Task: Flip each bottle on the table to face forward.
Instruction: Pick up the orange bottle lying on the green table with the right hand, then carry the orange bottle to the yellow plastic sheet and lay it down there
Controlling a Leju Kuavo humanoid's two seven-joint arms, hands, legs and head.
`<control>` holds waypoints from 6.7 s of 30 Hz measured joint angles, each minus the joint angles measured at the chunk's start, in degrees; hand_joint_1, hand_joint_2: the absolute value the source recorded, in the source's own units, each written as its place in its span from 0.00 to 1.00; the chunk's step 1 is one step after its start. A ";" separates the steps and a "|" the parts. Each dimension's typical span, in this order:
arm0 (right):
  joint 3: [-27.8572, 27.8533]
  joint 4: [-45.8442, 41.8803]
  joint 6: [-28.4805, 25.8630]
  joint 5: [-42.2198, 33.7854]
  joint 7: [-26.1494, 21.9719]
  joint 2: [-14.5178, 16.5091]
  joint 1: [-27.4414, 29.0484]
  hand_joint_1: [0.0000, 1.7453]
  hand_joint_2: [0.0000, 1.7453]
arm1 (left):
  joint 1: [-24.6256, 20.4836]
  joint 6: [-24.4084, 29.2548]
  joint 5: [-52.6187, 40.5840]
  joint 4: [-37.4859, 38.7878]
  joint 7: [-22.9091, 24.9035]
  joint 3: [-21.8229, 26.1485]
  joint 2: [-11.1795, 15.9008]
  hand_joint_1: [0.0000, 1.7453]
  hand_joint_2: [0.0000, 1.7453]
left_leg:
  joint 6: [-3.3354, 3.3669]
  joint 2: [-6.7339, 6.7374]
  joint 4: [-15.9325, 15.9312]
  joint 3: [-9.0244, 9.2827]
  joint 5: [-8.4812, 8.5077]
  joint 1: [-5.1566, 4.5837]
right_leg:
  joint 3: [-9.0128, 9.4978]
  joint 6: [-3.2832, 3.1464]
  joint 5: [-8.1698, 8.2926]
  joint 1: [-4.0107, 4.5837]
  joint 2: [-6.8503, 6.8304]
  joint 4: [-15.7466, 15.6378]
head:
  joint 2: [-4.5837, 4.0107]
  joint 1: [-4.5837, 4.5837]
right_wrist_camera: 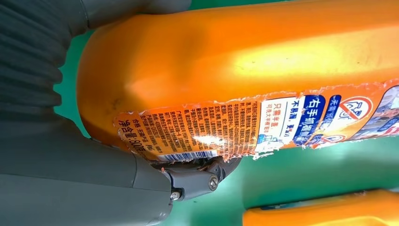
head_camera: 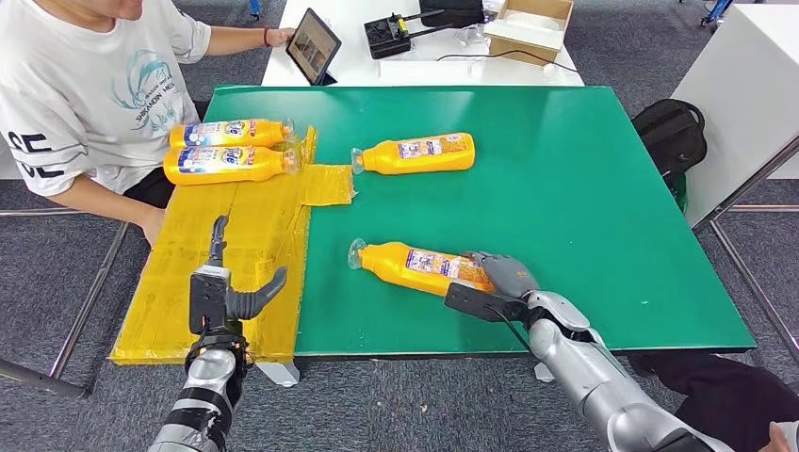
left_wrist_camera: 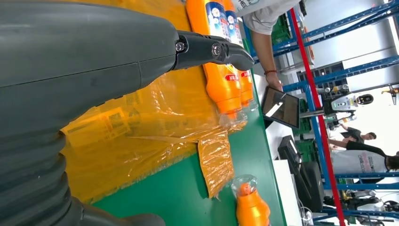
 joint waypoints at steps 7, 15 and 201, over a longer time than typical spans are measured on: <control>-2.08 -0.93 -0.58 0.04 -0.57 1.15 1.60 1.00 1.00 | 0.00 -0.42 0.20 0.00 0.02 -0.24 -0.08 0.00 1.00 | 0.00 0.00 0.00 -0.01 0.00 0.00 | 0.00 0.00 0.00 0.00 0.00 0.00 | 0.00 0.00; -3.60 -2.19 -3.37 -0.11 -2.65 1.92 3.22 1.00 1.00 | 0.03 -0.71 0.48 0.00 0.15 -0.30 -0.14 0.00 1.00 | 0.00 -0.03 0.00 -0.04 0.00 0.00 | 0.00 0.00 0.00 0.00 -0.01 0.00 | 0.00 0.00; -5.03 -35.59 -30.40 -20.58 -28.21 25.09 22.43 0.00 0.00 | -19.98 6.27 -54.76 30.67 23.94 -3.50 14.13 0.41 1.00 | -0.09 -0.08 -0.03 -0.31 0.10 0.06 | -0.25 -0.02 0.00 0.02 0.01 0.08 | 0.00 -0.02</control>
